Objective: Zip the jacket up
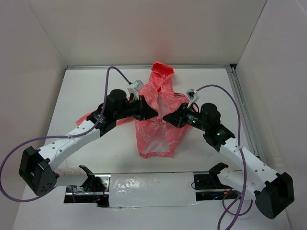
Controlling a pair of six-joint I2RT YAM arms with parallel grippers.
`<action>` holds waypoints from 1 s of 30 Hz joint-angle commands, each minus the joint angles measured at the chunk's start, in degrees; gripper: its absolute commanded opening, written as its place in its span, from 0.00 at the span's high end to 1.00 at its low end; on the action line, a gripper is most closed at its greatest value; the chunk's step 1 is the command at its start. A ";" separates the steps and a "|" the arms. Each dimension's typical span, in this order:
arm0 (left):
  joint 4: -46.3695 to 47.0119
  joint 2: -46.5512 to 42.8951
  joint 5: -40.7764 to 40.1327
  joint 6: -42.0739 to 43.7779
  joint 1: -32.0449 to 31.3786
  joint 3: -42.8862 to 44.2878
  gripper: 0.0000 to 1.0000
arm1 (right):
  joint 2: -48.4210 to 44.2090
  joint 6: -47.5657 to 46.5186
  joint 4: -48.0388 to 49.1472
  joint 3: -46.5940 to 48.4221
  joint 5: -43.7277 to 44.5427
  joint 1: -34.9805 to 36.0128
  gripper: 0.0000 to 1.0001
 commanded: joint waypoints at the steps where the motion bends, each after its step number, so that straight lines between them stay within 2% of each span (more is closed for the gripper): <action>1: 3.62 -1.15 0.71 -0.32 -0.17 0.18 1.00 | -1.40 1.07 5.87 -0.32 -0.50 0.10 1.00; 14: 4.23 -1.94 2.38 -0.94 -0.26 -1.04 1.00 | -2.72 2.65 7.99 -1.46 2.57 -0.51 1.00; 30: 4.67 -0.88 2.82 -1.91 -0.26 -1.22 1.00 | -2.20 3.97 8.79 -1.73 -1.20 -1.75 1.00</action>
